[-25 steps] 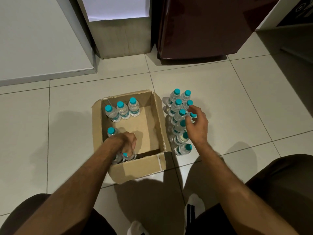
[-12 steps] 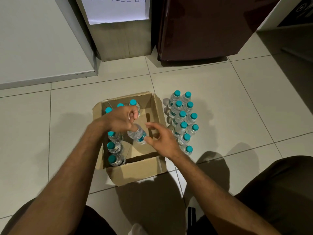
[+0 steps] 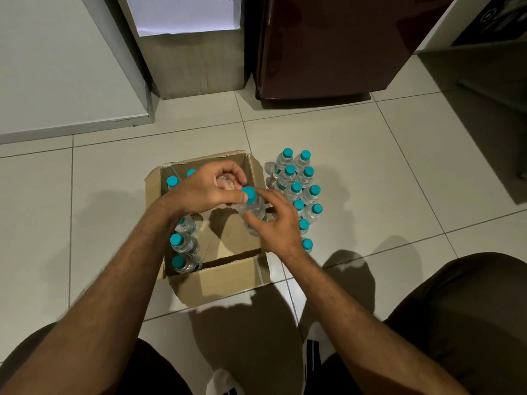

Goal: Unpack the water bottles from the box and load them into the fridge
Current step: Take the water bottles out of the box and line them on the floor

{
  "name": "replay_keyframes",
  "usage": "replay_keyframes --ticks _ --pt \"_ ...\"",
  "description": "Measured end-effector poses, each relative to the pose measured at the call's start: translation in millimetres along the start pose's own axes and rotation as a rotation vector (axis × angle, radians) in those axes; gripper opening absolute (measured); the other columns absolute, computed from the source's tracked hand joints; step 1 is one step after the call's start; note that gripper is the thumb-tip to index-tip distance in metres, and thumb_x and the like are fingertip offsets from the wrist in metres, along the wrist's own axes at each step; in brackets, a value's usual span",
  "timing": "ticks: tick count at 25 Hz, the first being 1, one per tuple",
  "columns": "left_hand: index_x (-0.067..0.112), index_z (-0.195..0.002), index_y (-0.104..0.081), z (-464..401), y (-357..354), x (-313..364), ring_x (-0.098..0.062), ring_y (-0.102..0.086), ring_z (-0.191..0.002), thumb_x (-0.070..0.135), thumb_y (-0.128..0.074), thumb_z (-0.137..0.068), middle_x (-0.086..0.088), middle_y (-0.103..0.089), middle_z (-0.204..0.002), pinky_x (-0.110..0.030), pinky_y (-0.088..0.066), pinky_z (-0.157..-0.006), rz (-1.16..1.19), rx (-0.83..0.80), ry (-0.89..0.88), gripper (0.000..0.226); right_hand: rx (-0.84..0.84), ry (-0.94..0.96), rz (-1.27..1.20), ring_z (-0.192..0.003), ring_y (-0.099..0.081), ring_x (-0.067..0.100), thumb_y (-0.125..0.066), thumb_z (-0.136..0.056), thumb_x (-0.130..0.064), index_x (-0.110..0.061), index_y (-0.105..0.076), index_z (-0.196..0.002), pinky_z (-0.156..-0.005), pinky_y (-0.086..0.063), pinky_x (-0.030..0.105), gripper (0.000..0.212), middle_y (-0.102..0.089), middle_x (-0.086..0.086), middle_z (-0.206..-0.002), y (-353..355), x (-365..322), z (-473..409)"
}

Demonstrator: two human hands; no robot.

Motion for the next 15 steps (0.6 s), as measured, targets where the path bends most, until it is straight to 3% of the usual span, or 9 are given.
replay_keyframes --ticks 4,6,9,12,15 --pt "0.021 -0.105 -0.069 -1 0 -16 -0.011 -0.066 -0.091 0.018 -0.080 -0.081 0.004 -0.068 -0.099 -0.032 -0.057 -0.081 -0.126 0.006 0.022 0.026 0.114 -0.132 -0.035 -0.108 -0.060 0.006 -0.078 -0.079 -0.036 -0.023 -0.062 -0.125 -0.089 -0.055 0.028 0.051 -0.063 -0.010 -0.119 42 13 -5" --pt "0.024 -0.105 -0.069 -4 -3 -33 -0.012 -0.065 -0.093 0.018 -0.080 -0.081 0.006 -0.066 -0.099 -0.039 -0.057 -0.085 -0.236 -0.016 0.070 0.026 0.174 -0.186 -0.044 -0.103 -0.062 0.004 -0.079 -0.081 -0.029 -0.021 -0.062 -0.123 -0.085 -0.056 0.021 0.046 -0.065 -0.010 -0.117 68 21 -7" --pt "0.028 -0.105 -0.067 -6 -8 -52 -0.013 -0.064 -0.089 0.018 -0.077 -0.084 0.004 -0.065 -0.095 -0.037 -0.056 -0.082 -0.329 -0.055 0.148 0.025 0.257 -0.212 -0.028 -0.093 -0.063 0.003 -0.076 -0.082 -0.022 -0.020 -0.062 -0.115 -0.071 -0.055 0.016 0.036 -0.066 -0.012 -0.107 109 38 -9" --pt "0.027 -0.105 -0.066 -7 -9 -60 -0.015 -0.061 -0.079 0.016 -0.075 -0.086 -0.006 -0.065 -0.091 -0.030 -0.052 -0.072 -0.358 -0.085 0.204 0.023 0.309 -0.279 0.014 -0.094 -0.064 0.011 -0.071 -0.083 -0.023 -0.023 -0.060 -0.111 -0.074 -0.058 0.025 0.030 -0.064 -0.015 -0.103 137 65 -4" --pt "0.026 -0.106 -0.065 -11 -8 -65 -0.023 -0.063 -0.081 0.016 -0.074 -0.087 -0.010 -0.066 -0.092 -0.035 -0.053 -0.075 -0.359 -0.087 0.213 0.024 0.311 -0.343 0.066 -0.093 -0.063 0.012 -0.071 -0.083 -0.020 -0.021 -0.058 -0.110 -0.075 -0.058 0.028 0.030 -0.063 -0.009 -0.102 144 93 2"
Point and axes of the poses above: each hand's wrist, its own z-axis away from the middle knuckle, its own y-axis out of the back of the hand, x = y × z, the point moved 7 cm from there along -z, towards the middle knuckle
